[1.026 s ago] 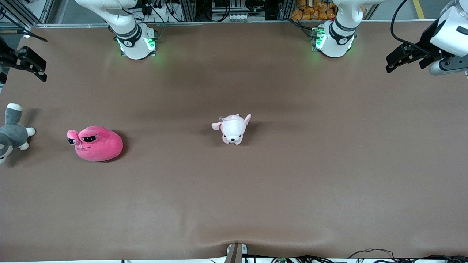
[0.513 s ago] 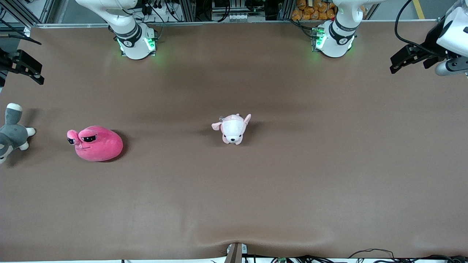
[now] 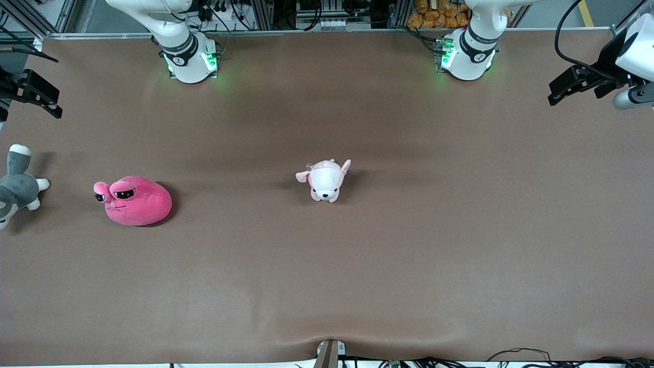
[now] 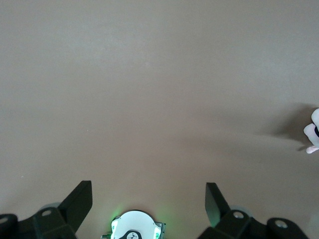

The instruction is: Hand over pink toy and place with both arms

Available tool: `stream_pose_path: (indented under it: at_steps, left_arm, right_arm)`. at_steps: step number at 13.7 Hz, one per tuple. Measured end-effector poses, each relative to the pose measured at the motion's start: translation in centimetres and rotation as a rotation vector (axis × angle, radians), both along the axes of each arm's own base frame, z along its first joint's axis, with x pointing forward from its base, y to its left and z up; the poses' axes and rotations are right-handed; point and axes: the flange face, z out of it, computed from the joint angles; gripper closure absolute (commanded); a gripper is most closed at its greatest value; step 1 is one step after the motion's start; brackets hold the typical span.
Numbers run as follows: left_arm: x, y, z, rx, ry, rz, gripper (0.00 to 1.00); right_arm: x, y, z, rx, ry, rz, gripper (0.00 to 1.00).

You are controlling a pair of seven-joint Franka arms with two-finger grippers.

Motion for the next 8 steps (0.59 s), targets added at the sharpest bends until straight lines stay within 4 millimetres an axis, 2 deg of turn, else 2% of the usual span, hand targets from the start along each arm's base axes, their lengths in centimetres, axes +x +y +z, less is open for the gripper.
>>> stream_pose_path:
  at_steps: [3, 8]
  left_arm:
    - [0.2, 0.0, 0.0, -0.002, 0.001, -0.028, 0.00]
    - [-0.1, 0.0, 1.4, -0.005, -0.008, -0.062, 0.00]
  right_arm:
    - [0.0, 0.0, 0.0, 0.001, 0.000, 0.000, 0.00]
    - [-0.2, -0.1, -0.2, 0.018, 0.017, -0.006, 0.00]
